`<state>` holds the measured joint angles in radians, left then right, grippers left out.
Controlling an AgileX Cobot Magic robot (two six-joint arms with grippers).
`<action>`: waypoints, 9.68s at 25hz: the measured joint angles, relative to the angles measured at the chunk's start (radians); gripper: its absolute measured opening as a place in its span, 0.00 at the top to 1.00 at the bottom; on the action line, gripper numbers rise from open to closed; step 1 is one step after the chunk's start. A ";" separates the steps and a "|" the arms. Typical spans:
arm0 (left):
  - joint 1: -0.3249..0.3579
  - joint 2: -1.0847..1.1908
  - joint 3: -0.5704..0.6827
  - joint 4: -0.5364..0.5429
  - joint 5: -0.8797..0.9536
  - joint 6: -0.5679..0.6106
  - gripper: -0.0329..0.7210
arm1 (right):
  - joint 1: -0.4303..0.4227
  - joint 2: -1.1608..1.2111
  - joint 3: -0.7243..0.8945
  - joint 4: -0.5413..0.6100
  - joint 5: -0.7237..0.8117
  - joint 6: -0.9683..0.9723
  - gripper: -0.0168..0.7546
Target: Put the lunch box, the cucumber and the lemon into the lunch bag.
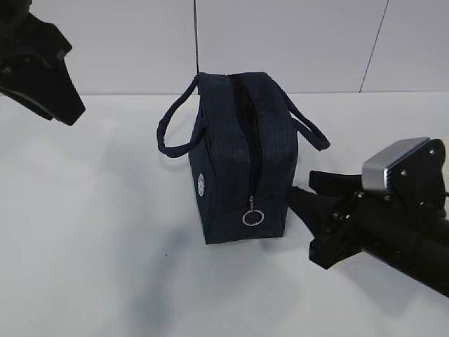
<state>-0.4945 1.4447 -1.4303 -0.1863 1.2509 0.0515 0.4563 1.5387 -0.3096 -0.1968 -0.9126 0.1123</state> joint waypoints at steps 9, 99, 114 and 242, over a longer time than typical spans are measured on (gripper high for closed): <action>0.000 0.000 0.000 0.013 0.000 0.000 0.67 | 0.000 0.210 0.004 -0.026 -0.213 0.002 0.49; 0.000 0.000 0.000 -0.004 0.000 0.000 0.67 | 0.000 0.541 -0.304 -0.337 -0.232 0.067 0.50; 0.000 0.000 0.000 -0.004 0.000 0.000 0.67 | 0.000 0.541 -0.304 -0.244 -0.232 0.163 0.50; 0.000 0.000 0.000 -0.032 -0.018 0.000 0.67 | 0.000 0.623 -0.393 -0.270 -0.232 0.227 0.73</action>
<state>-0.4945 1.4447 -1.4303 -0.2178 1.2333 0.0515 0.4563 2.1618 -0.7021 -0.4668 -1.1448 0.3389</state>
